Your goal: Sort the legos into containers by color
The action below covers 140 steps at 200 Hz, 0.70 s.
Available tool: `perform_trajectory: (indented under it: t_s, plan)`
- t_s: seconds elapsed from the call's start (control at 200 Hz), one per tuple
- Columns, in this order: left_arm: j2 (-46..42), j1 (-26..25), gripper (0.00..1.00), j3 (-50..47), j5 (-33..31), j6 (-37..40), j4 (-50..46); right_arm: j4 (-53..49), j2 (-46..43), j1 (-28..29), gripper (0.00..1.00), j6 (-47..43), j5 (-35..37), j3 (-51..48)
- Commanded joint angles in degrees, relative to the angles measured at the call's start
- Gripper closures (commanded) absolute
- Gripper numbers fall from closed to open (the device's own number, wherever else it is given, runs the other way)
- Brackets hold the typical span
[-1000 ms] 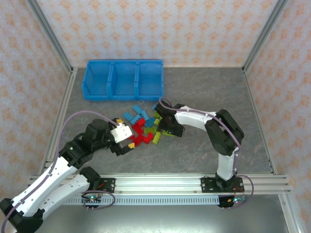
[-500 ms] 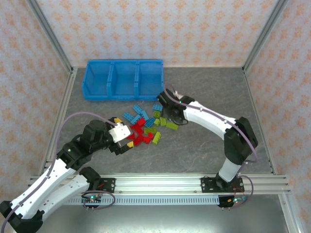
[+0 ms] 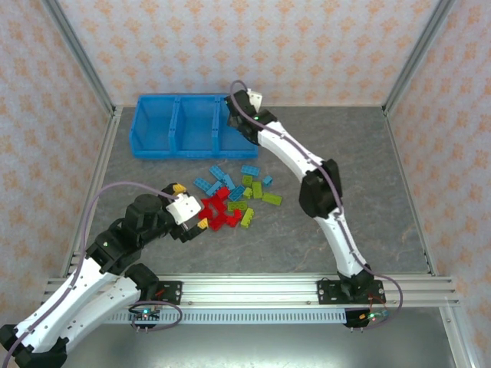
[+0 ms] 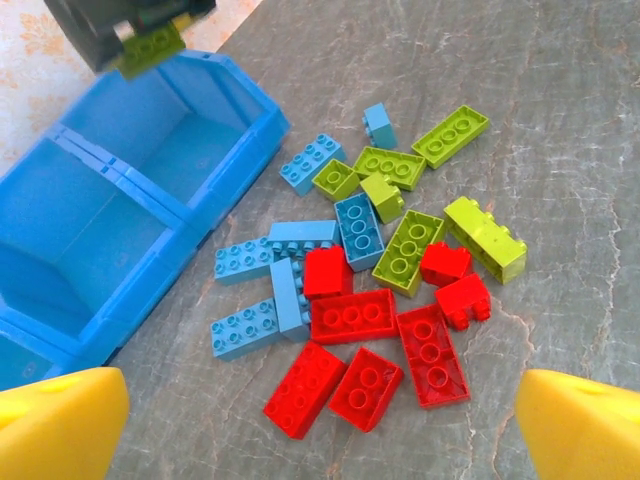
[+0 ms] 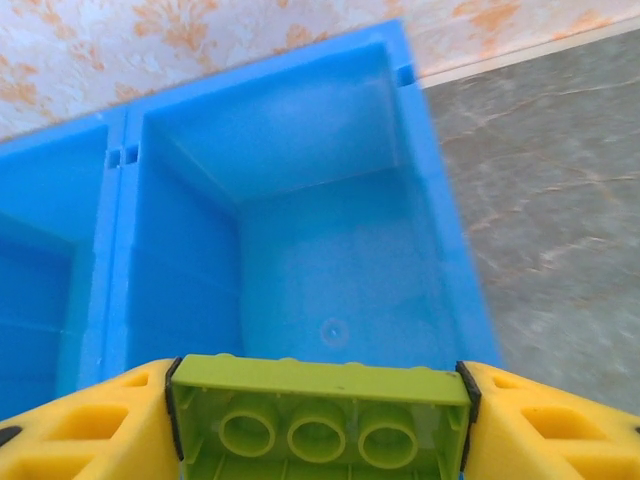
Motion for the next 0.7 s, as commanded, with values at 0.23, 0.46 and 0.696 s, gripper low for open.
perform_trajectory:
  t_s: [0.23, 0.46, 0.696]
  plan:
    - [1.73, -0.17, 0.00, -0.17, -5.87, -4.79, 3.05, -5.86, 0.41, -0.05, 0.15, -4.32, -2.85, 7.00]
    - [11.32, -0.17, 0.00, 11.17, -13.41, -22.49, -3.85, -12.14, -10.63, -0.09, 0.13, -7.15, -9.21, 4.38]
    - [26.95, -0.17, 0.06, 22.40, -18.13, -53.61, -21.08, -11.98, -36.18, -0.08, 0.10, -10.99, -14.88, -23.02]
